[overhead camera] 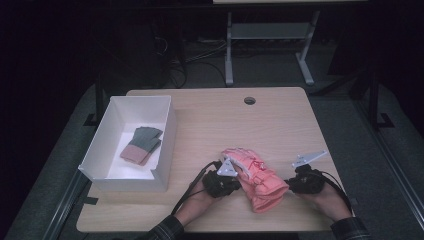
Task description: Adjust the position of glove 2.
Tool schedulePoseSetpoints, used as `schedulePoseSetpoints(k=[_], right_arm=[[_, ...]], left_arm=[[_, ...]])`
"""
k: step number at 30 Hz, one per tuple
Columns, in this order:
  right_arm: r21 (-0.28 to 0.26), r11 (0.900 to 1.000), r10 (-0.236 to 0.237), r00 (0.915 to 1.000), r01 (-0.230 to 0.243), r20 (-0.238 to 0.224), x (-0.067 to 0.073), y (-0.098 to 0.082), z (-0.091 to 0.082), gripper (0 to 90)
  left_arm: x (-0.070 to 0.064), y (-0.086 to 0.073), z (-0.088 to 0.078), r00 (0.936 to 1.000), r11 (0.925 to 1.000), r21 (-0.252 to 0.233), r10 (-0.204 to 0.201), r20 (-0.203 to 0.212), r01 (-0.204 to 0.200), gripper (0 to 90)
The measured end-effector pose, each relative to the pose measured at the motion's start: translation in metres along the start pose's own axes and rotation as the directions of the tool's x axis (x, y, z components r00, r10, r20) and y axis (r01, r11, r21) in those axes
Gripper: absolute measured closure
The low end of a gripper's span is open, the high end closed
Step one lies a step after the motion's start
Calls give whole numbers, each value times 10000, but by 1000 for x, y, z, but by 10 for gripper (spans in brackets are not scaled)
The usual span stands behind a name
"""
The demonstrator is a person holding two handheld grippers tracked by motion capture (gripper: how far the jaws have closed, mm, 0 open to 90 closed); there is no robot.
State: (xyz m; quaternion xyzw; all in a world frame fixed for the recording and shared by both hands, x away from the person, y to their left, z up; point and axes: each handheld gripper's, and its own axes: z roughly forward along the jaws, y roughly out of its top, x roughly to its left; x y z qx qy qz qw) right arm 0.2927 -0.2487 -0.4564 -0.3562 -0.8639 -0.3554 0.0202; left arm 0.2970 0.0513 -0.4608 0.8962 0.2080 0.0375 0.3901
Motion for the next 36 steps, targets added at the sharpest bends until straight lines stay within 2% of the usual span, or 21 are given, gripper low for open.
schedulePoseSetpoints(k=[5, 11, 18, 21, 23, 26, 30, 32, 34, 36], right_arm=[[-20, 9990, -454, 9971, 454, -605, 16, 7, 13, 900], [-31, 9955, -950, 9918, 951, -851, 32, 17, 32, 900], [-126, 9925, -1222, 9860, 1215, -1134, 45, 26, 45, 900], [-135, 9912, -1321, 9831, 1314, -1265, 50, 29, 50, 900], [-34, 9899, -1410, 9841, 1415, -1080, 50, 28, 49, 900], [-203, 9936, -1122, 9901, 1108, -846, 43, 24, 38, 900], [-838, 9942, -704, 9972, 679, -267, 33, 25, 15, 900], [-1285, 9899, -605, 9982, 594, -50, 29, 28, 6, 900], [-1752, 9827, -594, 9982, 606, 121, 27, 35, -1, 900], [-2001, 9775, -631, 9978, 662, 215, 26, 41, -3, 900]], left_arm=[[15, -1, -7, 9992, 9993, -71, -355, -171, 354, 895], [38, -3, -12, 9953, 9951, -224, -967, -98, 965, 895], [54, -2, -13, 9947, 9945, -202, -1025, -18, 1025, 895], [56, -1, -11, 9939, 9937, -219, -1100, 13, 1100, 895], [58, 1, -11, 9943, 9941, -207, -1062, -2, 1062, 895], [60, 3, -15, 9936, 9932, -308, -1129, -75, 1126, 895], [64, 5, -27, 9907, 9897, -465, -1356, -61, 1352, 895], [64, 7, -31, 9899, 9887, -486, -1418, -30, 1415, 892], [64, 9, -37, 9890, 9878, -507, -1475, -51, 1471, 843], [65, 11, -41, 9890, 9874, -593, -1477, -115, 1468, 798]])
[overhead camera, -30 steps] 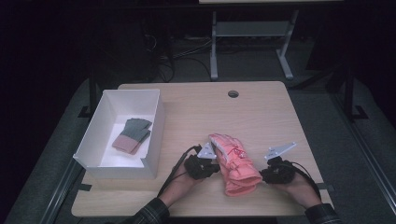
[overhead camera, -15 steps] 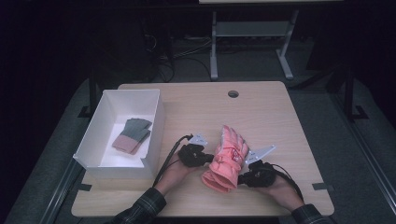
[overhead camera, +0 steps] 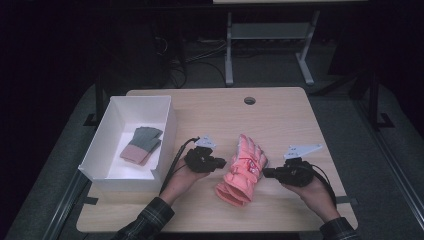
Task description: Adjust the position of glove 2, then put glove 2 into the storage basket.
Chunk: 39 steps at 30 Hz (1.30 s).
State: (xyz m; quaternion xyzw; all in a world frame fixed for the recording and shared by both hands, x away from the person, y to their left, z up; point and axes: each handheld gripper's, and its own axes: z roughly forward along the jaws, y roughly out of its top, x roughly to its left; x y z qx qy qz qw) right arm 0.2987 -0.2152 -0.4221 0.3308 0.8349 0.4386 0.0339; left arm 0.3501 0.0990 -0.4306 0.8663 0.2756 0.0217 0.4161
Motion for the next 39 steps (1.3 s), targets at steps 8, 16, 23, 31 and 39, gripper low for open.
schedulePoseSetpoints(k=[8, 16, 23, 31, 39], right_arm=[[-437, 9988, -190, 9997, 198, 177, -2, 19, 11, 900], [190, 9997, -152, 9994, 146, 315, -4, 23, 34, 900], [746, 9972, -39, 9994, 12, 356, -4, 21, 54, 900], [911, 9958, -144, 9986, 98, 502, -2, 21, 63, 900], [998, 9949, -186, 9982, 127, 578, -2, 19, 66, 900]], left_arm=[[4, 13, -12, 9999, 9998, -169, -92, -81, 90, 558], [0, 25, -20, 9999, 9991, -410, -119, -63, 117, 369], [-4, 35, -12, 9999, 9987, -486, -134, 96, 138, 259], [-7, 39, 15, 9989, 9991, -211, -373, 293, 380, 159], [-1, 32, 39, 9946, 9957, 391, -867, 568, 846, 135]])
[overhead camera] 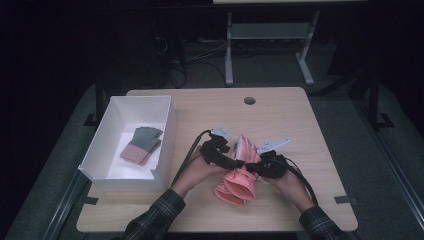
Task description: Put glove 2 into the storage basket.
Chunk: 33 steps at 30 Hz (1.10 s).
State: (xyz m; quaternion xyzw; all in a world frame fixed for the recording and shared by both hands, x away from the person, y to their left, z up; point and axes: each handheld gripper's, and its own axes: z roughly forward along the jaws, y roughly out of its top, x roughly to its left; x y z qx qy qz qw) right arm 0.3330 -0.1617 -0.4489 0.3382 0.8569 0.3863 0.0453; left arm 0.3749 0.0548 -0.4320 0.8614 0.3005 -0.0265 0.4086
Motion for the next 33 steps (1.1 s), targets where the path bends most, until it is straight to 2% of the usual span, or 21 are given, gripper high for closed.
schedulePoseSetpoints(k=[4, 7, 13, 17, 23, 24, 26, 27, 29, 32, 33], right_arm=[[47, 10000, -73, 9999, 73, 72, 1, -1, 2, 900], [95, 9999, -107, 9999, 106, 81, 1, -1, 3, 900], [138, 9997, -198, 9998, 197, 59, 1, -2, 4, 900], [163, 9997, -187, 9998, 187, 37, 0, -3, 4, 900], [142, 9994, -306, 9995, 306, 44, -1, -4, 5, 900], [144, 9995, -270, 9996, 270, 27, -1, -5, 6, 900], [147, 9997, -196, 9998, 196, 11, -1, -5, 6, 900], [147, 9997, -196, 9998, 196, 11, -1, -5, 6, 900], [135, 9996, -234, 9997, 233, 46, -1, -5, 6, 900], [150, 9995, -274, 9996, 272, 93, -1, -5, 6, 900], [142, 9995, -279, 9996, 278, 93, -1, -5, 6, 900]], left_arm=[[6, -7, 8, 9990, 9986, 364, -383, 214, 375, 136], [11, -11, 13, 9961, 9966, 451, -716, 508, 693, 136], [16, -16, 20, 9909, 9939, 682, -926, 976, 862, 138], [18, -19, 24, 9840, 9904, 796, -1229, 1290, 1133, 154], [16, -19, 26, 9801, 9909, 840, -1173, 1603, 1048, 230], [17, -19, 26, 9783, 9907, 844, -1195, 1693, 1064, 244], [20, -21, 27, 9694, 9892, 811, -1363, 2041, 1220, 306], [20, -21, 27, 9694, 9892, 811, -1363, 2041, 1220, 325], [23, -23, 27, 9596, 9871, 798, -1541, 2352, 1389, 368], [26, -25, 26, 9542, 9864, 784, -1598, 2528, 1444, 443], [26, -25, 26, 9547, 9864, 772, -1601, 2508, 1451, 463]])
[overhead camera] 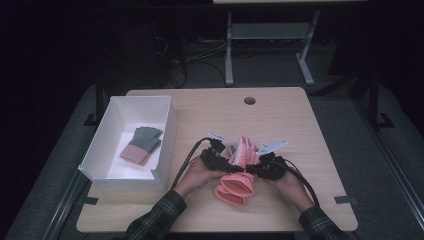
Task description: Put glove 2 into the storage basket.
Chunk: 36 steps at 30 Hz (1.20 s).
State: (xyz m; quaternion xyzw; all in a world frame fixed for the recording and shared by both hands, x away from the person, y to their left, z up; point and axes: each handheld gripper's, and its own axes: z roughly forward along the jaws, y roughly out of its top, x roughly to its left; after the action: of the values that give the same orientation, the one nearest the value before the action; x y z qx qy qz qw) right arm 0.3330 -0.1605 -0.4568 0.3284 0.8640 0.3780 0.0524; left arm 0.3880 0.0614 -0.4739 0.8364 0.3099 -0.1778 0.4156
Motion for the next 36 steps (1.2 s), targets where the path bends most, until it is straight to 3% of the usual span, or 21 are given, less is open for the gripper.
schedulePoseSetpoints(k=[3, 6, 8, 10, 12, 14, 22, 25, 28, 31, 35, 36], right_arm=[[-29, 10000, 80, 10000, -80, -24, 0, 0, -1, 900], [-200, 9994, 256, 9988, -265, -409, -7, -1, -7, 880], [-424, 9980, 431, 9964, -463, -728, -10, -2, -14, 798], [-758, 9958, 459, 9964, -512, -706, -9, -4, -23, 664], [-1099, 9924, 510, 9978, -554, -424, -11, -8, -34, 550], [-1324, 9884, 760, 9971, -740, 99, -14, -15, -43, 446], [-1102, 9852, 1450, 9812, -1313, 1277, -36, -43, -52, 156], [-829, 9857, 1596, 9712, -1468, 1768, -39, -46, -45, 129], [-450, 9902, 1388, 9698, -1324, 2005, -40, -46, -36, 98], [-128, 9907, 1352, 9671, -1357, 2157, -40, -48, -29, 53], [-93, 9918, 1260, 9612, -1276, 2452, -38, -48, -26, 25], [-104, 9945, 1036, 9576, -1046, 2689, -37, -49, -24, 14]], left_arm=[[-1, 1, -1, 9999, 9999, 25, 131, -71, -131, 527], [-2, 1, -3, 9997, 9998, 77, 174, -158, -173, 573], [-2, 2, -4, 9998, 9999, 84, 119, -152, -118, 589], [-1, 3, -5, 10000, 10000, 33, -8, -16, 8, 595], [0, 4, -8, 9996, 9997, -44, -260, 128, 261, 599], [-2, 5, -10, 9998, 9998, -88, -187, 84, 188, 604], [-14, 12, -28, 9992, 9991, -409, 116, -394, -132, 608], [-21, 16, -36, 9974, 9983, -448, 348, -631, -376, 608], [-30, 21, -42, 9946, 9972, -488, 516, -895, -561, 607], [-35, 26, -49, 9942, 9964, -576, 570, -908, -623, 607], [-45, 34, -62, 9922, 9939, -823, 640, -1074, -730, 607], [-48, 36, -66, 9911, 9933, -815, 728, -1117, -822, 606]])
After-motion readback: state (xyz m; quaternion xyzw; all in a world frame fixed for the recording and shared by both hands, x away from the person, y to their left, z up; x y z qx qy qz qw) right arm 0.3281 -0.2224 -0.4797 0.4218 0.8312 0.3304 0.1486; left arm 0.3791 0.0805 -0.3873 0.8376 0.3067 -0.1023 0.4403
